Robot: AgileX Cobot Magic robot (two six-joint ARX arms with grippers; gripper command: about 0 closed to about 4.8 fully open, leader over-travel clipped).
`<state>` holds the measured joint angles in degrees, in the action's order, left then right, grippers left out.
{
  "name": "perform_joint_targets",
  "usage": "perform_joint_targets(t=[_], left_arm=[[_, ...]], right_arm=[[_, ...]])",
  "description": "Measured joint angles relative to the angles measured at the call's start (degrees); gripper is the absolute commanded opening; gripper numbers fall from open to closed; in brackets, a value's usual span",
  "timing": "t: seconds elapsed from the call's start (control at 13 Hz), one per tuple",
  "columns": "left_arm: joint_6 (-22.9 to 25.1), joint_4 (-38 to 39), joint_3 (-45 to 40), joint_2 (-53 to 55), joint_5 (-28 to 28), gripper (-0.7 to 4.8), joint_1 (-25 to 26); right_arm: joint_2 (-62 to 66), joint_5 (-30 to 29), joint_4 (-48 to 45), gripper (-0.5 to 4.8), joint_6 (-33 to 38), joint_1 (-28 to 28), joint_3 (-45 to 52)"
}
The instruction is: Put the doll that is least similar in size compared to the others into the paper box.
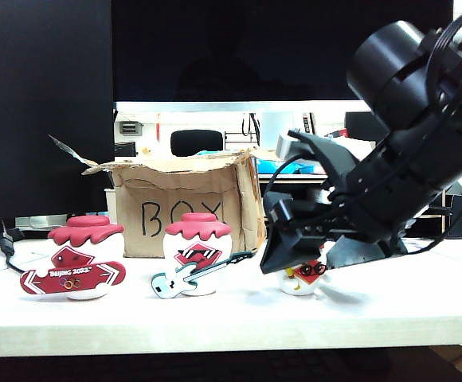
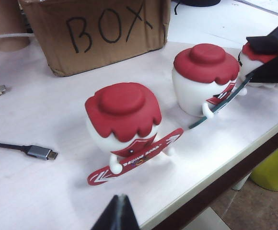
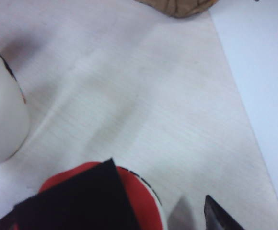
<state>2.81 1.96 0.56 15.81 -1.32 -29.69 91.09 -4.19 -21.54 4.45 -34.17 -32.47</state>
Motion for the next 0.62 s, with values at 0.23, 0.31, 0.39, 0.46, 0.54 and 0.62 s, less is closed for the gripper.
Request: perform_joint_targets(t=[0.23, 0.31, 0.39, 0.46, 0.54, 0.62], left_arm=[[0.0, 0.0, 0.0, 0.0, 0.0, -0.05, 0.0], [0.0, 0.0, 0.0, 0.0, 0.0, -0.05, 0.0], [0.0, 0.0, 0.0, 0.0, 0.0, -0.05, 0.0], [0.0, 0.0, 0.0, 0.0, 0.0, -0.05, 0.0], [0.0, 0.0, 0.0, 0.0, 0.0, -0.05, 0.0], [0.0, 0.0, 0.0, 0.0, 0.0, -0.05, 0.0]], right_arm=[[0.3, -0.3, 0.0, 3.48, 0.0, 0.0, -0.2], [0.3, -0.5, 0.0, 2.43, 0.0, 0.0, -0.2], [0.3, -0.8, -0.2, 1.62, 0.0, -0.1, -0.2], [0.3, -0.9, -0.2, 1.47, 0.0, 0.0, -0.2], [0.3, -0.9, -0.2, 1.47, 0.0, 0.0, -0.2], [0.3, -0.9, -0.2, 1.47, 0.0, 0.0, -0.2]])
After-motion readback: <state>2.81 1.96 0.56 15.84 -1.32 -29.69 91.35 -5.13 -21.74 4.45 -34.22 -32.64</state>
